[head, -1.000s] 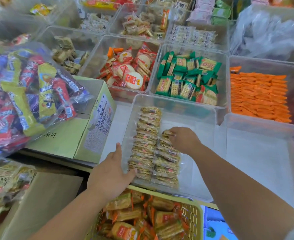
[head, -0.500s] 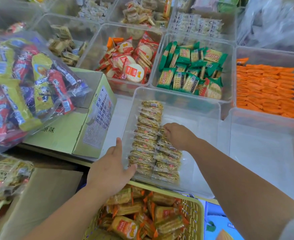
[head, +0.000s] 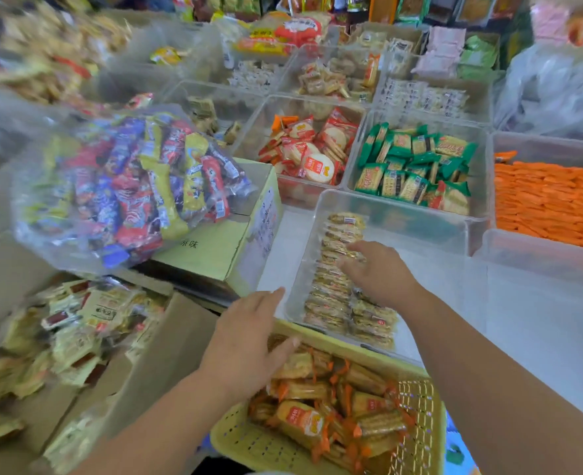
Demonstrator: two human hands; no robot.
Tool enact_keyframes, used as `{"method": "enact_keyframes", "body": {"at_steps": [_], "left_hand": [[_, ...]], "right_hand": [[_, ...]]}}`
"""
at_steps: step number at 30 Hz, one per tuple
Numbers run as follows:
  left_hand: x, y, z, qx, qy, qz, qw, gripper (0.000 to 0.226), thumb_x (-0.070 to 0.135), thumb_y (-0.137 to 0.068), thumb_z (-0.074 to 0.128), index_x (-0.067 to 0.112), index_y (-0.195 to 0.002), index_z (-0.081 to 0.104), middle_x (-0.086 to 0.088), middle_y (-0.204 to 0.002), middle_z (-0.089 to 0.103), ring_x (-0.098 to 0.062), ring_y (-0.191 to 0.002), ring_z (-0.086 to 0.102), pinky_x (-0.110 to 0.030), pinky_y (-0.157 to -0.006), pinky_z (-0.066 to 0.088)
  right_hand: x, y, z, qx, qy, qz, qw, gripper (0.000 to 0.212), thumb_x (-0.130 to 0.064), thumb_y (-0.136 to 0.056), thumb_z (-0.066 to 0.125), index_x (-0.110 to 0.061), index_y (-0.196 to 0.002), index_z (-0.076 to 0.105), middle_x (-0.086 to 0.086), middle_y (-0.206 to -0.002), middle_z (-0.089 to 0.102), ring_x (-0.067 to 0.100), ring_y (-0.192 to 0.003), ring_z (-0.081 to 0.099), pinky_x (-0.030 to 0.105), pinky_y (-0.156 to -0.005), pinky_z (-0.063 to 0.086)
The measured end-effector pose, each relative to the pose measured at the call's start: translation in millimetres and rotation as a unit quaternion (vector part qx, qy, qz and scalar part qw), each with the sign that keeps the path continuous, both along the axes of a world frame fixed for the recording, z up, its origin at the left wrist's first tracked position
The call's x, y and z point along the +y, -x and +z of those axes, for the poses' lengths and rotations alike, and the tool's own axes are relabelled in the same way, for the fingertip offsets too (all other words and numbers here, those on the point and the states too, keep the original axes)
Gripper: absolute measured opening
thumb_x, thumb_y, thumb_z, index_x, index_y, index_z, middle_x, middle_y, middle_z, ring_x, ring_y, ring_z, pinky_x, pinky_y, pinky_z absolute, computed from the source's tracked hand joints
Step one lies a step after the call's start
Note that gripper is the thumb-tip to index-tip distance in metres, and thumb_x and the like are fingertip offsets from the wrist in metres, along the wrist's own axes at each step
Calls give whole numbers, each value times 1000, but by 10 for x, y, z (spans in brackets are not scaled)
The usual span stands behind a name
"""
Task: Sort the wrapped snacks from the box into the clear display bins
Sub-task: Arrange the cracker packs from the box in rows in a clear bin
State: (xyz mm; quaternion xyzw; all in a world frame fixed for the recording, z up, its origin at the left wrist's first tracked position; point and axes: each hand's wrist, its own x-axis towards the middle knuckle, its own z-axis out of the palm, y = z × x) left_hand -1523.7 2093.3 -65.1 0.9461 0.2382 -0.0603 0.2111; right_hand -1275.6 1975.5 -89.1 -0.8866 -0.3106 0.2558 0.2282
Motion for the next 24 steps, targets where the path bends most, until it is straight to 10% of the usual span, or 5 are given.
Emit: {"method": "enact_keyframes", "body": {"at_steps": [5,10,24], "left_hand": [[196,1045,197,-96,6,99,990,57,58,-86,56,21,-126,67,3,-127,64,-19,-120,55,-28,-104,38],[655,2120,192,-101,-27,212,972,46,47,-84,67,20,-121,70,8,-122,63,-16,-116,56,-20,-104,35],[2954,3675,-147,152,-19,260,954,74,62,-88,64,23,-147,42,-11,-141,44,-35,-127,48,-44,-103,46]], "right_hand": [[372,1159,254,-66,-142,126,980,41,-45,-92,68,-22,-125,69,-1,-130,65,21,-129,52,31,-109,36],[879,2468,391,-69,-186,263,944,48,-57,-89,53,-27,-123,69,-4,-133,60,21,-132,43,36,-116,29],[1780,4244,105,-183,81,245,949,62,-72,-89,29,-33,-120,64,-11,-127,61,18,-131,43,39,-109,38]]}}
